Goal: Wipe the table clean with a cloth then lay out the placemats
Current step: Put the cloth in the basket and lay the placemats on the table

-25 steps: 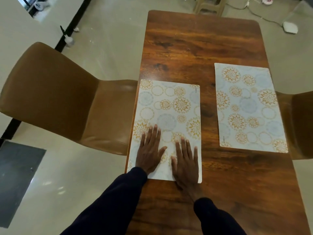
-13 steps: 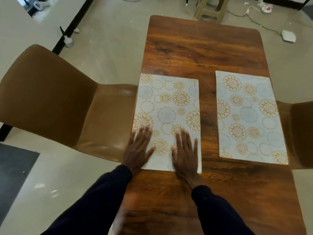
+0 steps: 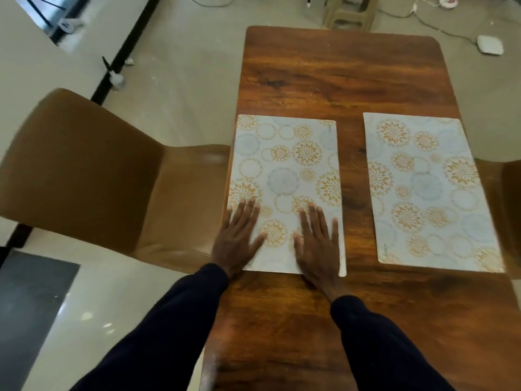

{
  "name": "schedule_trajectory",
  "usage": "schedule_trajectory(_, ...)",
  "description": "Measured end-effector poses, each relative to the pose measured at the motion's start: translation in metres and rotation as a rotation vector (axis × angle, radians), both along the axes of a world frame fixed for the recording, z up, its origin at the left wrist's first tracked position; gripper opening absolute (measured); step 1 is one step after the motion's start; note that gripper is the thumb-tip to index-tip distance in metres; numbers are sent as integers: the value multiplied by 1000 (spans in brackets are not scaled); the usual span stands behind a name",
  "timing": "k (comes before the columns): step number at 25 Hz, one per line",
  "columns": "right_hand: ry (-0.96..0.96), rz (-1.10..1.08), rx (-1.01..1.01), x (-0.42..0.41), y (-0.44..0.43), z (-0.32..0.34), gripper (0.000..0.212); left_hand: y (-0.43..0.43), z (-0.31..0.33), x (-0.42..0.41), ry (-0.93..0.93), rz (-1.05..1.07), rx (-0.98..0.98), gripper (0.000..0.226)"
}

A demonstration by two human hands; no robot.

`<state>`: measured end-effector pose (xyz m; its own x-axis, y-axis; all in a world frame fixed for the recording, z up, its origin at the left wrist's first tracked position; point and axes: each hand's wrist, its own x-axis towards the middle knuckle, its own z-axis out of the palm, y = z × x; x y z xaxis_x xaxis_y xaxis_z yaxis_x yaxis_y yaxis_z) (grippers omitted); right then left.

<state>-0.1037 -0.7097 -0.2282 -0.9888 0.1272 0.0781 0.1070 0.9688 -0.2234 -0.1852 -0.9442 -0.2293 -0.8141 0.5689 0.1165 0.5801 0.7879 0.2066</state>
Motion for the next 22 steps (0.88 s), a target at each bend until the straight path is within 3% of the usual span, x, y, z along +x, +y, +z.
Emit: schedule_trajectory(22,-5,-32,3,6,-2,3,67,0,3,50,-54,147,27,73)
